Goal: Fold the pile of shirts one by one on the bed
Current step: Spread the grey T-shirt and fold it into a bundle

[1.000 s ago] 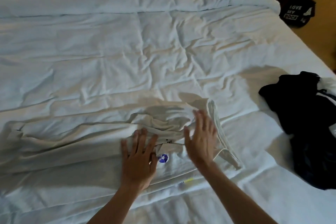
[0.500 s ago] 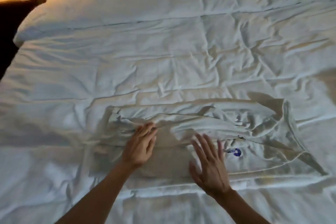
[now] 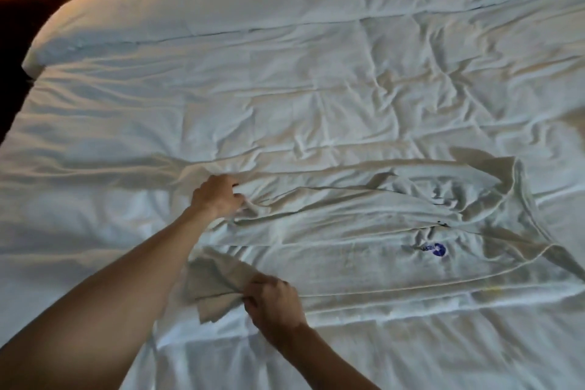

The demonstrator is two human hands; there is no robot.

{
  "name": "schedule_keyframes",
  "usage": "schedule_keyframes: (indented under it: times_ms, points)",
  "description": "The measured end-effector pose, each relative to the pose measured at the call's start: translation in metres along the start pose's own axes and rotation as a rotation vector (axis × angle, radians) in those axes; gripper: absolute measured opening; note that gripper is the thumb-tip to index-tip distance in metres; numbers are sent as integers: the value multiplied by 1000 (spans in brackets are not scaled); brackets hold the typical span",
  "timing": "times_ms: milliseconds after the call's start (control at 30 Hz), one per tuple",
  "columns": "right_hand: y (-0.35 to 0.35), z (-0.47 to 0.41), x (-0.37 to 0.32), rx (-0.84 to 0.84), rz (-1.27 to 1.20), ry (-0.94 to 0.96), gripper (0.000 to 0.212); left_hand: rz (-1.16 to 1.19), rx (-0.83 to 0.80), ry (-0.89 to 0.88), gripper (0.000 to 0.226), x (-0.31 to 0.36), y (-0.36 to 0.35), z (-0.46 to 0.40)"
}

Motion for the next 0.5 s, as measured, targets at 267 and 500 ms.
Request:
schedule_keyframes:
  times_ms: [267, 500]
  points:
    - [53, 79, 70, 432, -675, -520, 24, 431, -141, -1, 12, 88, 40, 4]
    - [43, 136, 129, 627, -1021, -972, 43, 559, -388, 27, 42, 174, -25, 9]
Point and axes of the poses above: each hand's wrist, its own z-axis away from the middle knuckle, its own y-axis out of the back of the hand, x = y × z, the point moved 8 cm from there along -z, towards the middle knuckle, and after that the axes turned 6 degrees about y, right-handed, at the moved point
